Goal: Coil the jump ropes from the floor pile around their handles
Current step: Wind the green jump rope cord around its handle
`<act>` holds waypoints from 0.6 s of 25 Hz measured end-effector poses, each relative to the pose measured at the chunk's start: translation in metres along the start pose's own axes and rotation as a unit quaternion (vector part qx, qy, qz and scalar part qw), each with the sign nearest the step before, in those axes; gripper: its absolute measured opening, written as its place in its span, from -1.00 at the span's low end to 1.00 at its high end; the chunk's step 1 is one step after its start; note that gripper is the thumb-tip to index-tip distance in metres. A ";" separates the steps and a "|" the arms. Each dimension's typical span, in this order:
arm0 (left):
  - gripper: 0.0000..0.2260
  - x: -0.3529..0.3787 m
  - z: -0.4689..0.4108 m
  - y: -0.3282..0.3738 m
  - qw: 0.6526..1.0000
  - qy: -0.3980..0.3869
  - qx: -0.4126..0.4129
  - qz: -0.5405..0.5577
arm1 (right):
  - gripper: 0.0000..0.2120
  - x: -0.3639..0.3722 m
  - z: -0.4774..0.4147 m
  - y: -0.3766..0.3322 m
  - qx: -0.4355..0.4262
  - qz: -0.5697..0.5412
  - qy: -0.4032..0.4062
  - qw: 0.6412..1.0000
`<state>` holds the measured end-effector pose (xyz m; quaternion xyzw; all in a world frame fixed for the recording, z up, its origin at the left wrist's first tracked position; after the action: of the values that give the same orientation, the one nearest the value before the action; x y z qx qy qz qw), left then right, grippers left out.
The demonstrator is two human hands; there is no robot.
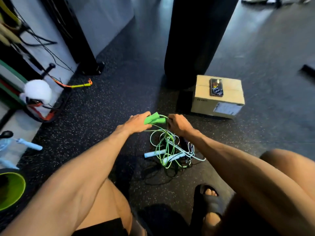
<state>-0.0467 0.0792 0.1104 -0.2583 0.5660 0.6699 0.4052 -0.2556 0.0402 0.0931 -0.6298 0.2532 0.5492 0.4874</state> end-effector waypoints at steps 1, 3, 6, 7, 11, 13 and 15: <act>-0.68 -0.011 -0.003 0.005 1.000 0.023 0.002 0.002 | -0.76 -0.017 -0.005 -0.004 0.000 0.004 0.028 1.000; -0.68 -0.028 -0.006 0.016 0.997 0.079 0.010 0.008 | -0.76 -0.045 -0.011 -0.013 -0.008 0.019 0.079 0.997; -0.73 -0.046 -0.009 0.035 0.983 0.159 0.037 0.085 | -0.76 -0.078 -0.012 -0.026 -0.035 -0.036 0.114 0.992; -0.78 -0.050 -0.009 0.041 0.974 0.179 0.049 0.128 | -0.75 -0.088 -0.011 -0.029 -0.049 -0.055 0.124 0.990; -0.82 -0.050 -0.006 0.061 0.932 0.251 0.106 0.238 | -0.74 -0.111 -0.004 -0.035 -0.103 -0.072 0.161 0.979; -0.83 -0.048 -0.007 0.066 0.914 0.272 0.120 0.276 | -0.74 -0.112 -0.001 -0.031 -0.100 -0.060 0.157 0.981; -0.85 -0.051 -0.008 0.070 0.898 0.286 0.142 0.302 | -0.81 -0.107 -0.001 -0.023 -0.083 -0.047 0.116 0.989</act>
<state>-0.0785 0.0566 0.1876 -0.1950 0.7975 0.5698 0.0361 -0.2645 0.0253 0.2013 -0.7385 0.2315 0.4679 0.4267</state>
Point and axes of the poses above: each hand's wrist, its own z-axis away from the middle knuckle, its own x-axis out of the palm, y = z × x, the point moved 1 cm from there along -z, towards the middle knuckle, and after that the axes turned 13 degrees about z, right-handed, at the moved point
